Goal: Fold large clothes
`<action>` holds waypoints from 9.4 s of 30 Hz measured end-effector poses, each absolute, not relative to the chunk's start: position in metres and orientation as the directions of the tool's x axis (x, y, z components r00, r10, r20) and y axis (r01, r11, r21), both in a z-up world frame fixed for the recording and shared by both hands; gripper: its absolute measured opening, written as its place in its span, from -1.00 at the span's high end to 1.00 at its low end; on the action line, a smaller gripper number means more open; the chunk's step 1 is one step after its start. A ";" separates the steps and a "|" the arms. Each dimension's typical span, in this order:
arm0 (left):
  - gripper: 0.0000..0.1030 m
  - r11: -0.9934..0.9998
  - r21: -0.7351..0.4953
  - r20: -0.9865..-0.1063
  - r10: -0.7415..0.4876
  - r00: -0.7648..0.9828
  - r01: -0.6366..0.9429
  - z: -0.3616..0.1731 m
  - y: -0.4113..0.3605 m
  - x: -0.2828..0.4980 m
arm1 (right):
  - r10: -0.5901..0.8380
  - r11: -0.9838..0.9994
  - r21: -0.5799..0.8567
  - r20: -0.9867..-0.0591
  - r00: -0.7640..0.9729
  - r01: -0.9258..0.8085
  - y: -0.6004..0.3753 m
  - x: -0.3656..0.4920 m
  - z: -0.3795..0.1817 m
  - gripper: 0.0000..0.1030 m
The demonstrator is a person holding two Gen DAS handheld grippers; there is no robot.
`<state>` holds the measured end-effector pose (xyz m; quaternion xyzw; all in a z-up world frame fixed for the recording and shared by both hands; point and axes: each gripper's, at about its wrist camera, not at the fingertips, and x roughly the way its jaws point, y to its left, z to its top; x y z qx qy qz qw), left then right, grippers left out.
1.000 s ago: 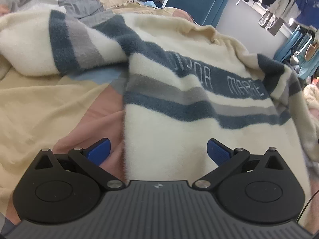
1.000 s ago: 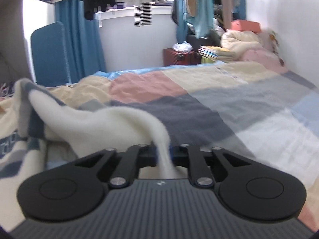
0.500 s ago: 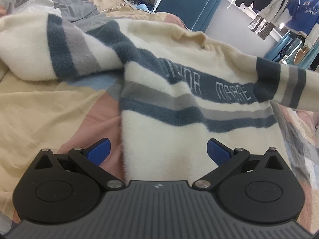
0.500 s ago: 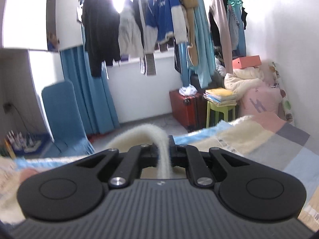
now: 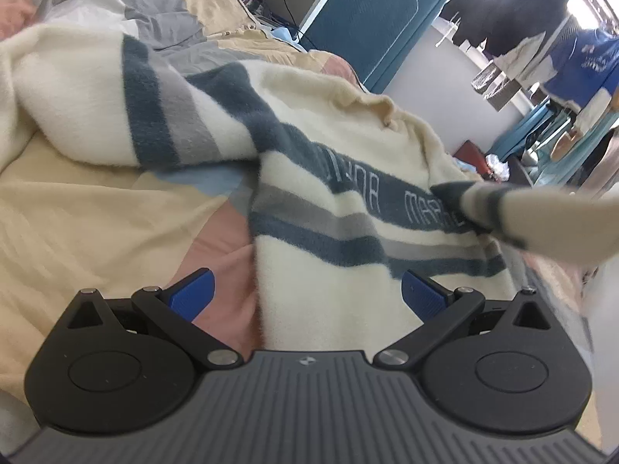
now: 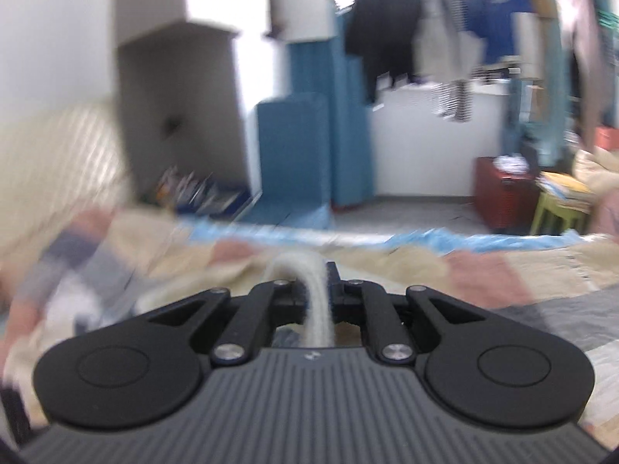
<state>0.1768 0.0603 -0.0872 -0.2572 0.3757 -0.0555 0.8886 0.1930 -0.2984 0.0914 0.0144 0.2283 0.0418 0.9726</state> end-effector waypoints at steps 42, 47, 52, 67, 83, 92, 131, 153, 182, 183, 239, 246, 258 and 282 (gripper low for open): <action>-0.98 0.831 -0.550 -0.563 -0.442 0.699 0.083 -0.096 0.031 0.185 | 0.263 0.960 0.260 -0.696 0.668 -0.106 -0.288 0.245 -0.073 -0.38; -0.64 0.830 -0.544 -0.568 -0.472 0.674 0.123 -0.105 0.020 0.190 | 0.237 0.970 0.207 -0.709 0.665 -0.125 -0.284 0.258 -0.089 -0.15; 0.02 0.825 -0.542 -0.587 -0.507 0.631 0.159 -0.117 0.006 0.195 | 0.215 0.977 0.156 -0.714 0.667 -0.149 -0.281 0.264 -0.103 0.06; 0.13 0.885 -0.438 -0.655 -0.435 0.618 0.159 -0.122 -0.010 0.190 | 0.174 0.984 0.101 -0.718 0.674 -0.146 -0.277 0.263 -0.102 0.10; -0.29 0.855 -0.433 -0.640 -0.068 0.766 -0.286 -0.093 0.109 0.169 | 0.215 0.976 0.181 -0.680 0.701 -0.124 -0.266 0.220 -0.083 0.07; -0.29 0.697 -0.436 -0.606 0.239 0.758 -0.569 -0.055 0.227 0.125 | 0.210 0.974 0.207 -0.695 0.687 -0.089 -0.271 0.223 -0.090 0.06; 0.72 0.802 -0.398 -0.654 0.093 0.751 -0.446 -0.101 0.284 0.129 | 0.199 0.975 0.214 -0.736 0.647 -0.056 -0.250 0.250 -0.097 0.03; 0.73 0.974 -0.227 -0.439 -0.126 0.890 0.026 0.140 0.001 0.140 | 0.224 0.940 0.338 -0.529 0.818 -0.039 -0.330 0.187 -0.028 0.05; -0.45 0.878 -0.412 -0.576 -0.459 0.677 0.244 -0.006 -0.150 0.168 | 0.154 0.833 0.540 -0.428 0.890 0.116 -0.434 0.173 -0.038 0.02; -0.50 0.885 -0.394 -0.576 -0.449 0.683 0.250 -0.006 -0.139 0.163 | 0.163 0.831 0.545 -0.428 0.889 0.110 -0.432 0.172 -0.037 0.02; -0.54 0.915 -0.396 -0.614 -0.199 0.764 -0.080 -0.058 0.041 0.152 | 0.265 0.964 0.139 -0.603 0.753 -0.228 -0.260 0.184 -0.056 -0.08; -0.54 0.911 -0.407 -0.633 -0.231 0.739 -0.064 -0.058 0.018 0.101 | 0.394 0.919 0.287 -0.666 0.634 -0.269 -0.256 0.152 -0.070 -0.08; -0.54 0.828 -0.509 -0.688 -0.228 0.689 -0.234 -0.084 0.058 0.103 | 0.552 0.814 0.314 -0.682 0.480 -0.489 -0.202 0.138 -0.086 -0.10; -0.54 0.667 -0.683 -0.638 -0.347 0.687 -0.298 -0.115 0.097 0.122 | 0.502 0.841 0.267 -0.710 0.494 -0.470 -0.179 0.167 -0.101 0.94</action>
